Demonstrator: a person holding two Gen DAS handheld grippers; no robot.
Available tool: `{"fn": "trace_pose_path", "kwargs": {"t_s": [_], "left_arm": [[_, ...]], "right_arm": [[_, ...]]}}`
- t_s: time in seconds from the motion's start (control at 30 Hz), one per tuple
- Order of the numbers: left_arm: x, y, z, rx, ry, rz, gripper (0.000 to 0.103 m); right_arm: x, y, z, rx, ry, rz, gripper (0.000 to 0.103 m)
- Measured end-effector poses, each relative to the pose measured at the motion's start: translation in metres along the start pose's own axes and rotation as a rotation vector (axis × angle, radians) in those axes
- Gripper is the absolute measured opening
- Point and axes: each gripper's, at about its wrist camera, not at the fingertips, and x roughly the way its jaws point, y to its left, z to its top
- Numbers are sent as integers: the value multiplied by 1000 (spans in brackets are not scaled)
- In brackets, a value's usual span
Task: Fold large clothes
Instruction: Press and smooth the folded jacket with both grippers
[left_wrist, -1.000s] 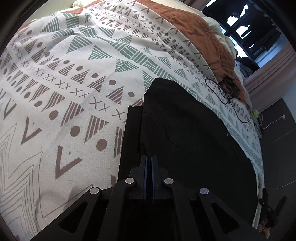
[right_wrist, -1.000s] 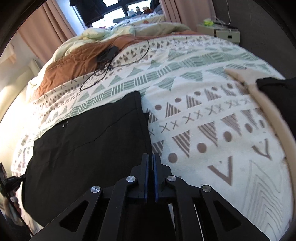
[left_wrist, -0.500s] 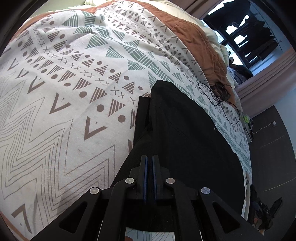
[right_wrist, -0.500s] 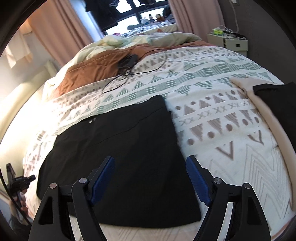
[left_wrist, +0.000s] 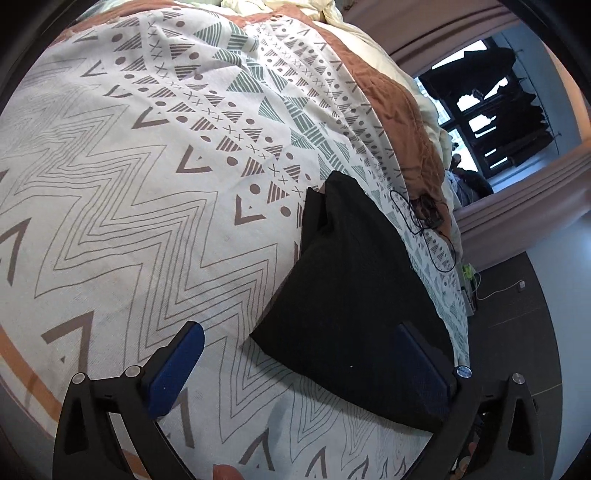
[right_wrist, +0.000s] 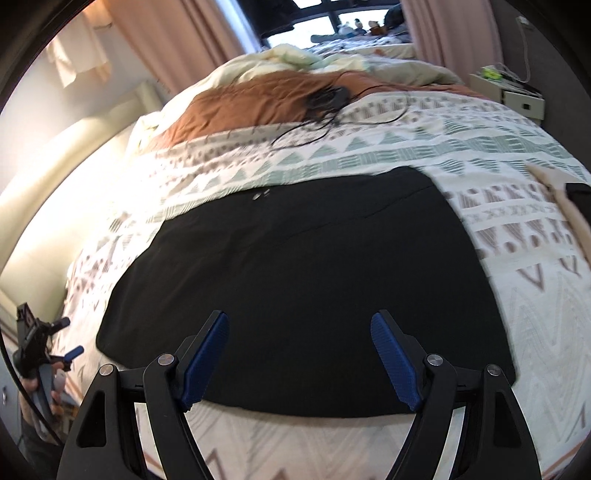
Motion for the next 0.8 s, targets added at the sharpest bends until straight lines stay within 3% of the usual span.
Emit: {"fn": "trace_pose_path", "kwargs": {"t_s": [0.2, 0.37, 0.6, 0.7, 0.8], "left_arm": [[-35, 15, -10, 18, -116, 33, 102], [-50, 24, -18, 22, -164, 52, 102], [-44, 24, -36, 76, -142, -32, 100], [-38, 27, -39, 39, -101, -24, 97], [-28, 32, -40, -9, -46, -73, 88]], "right_arm": [[5, 37, -16, -47, 22, 9, 80], [12, 67, -33, -98, 51, -4, 80], [22, 102, -52, -163, 82, 12, 79], [28, 114, -57, -188, 101, 25, 68], [35, 120, -58, -186, 127, 36, 58]]}}
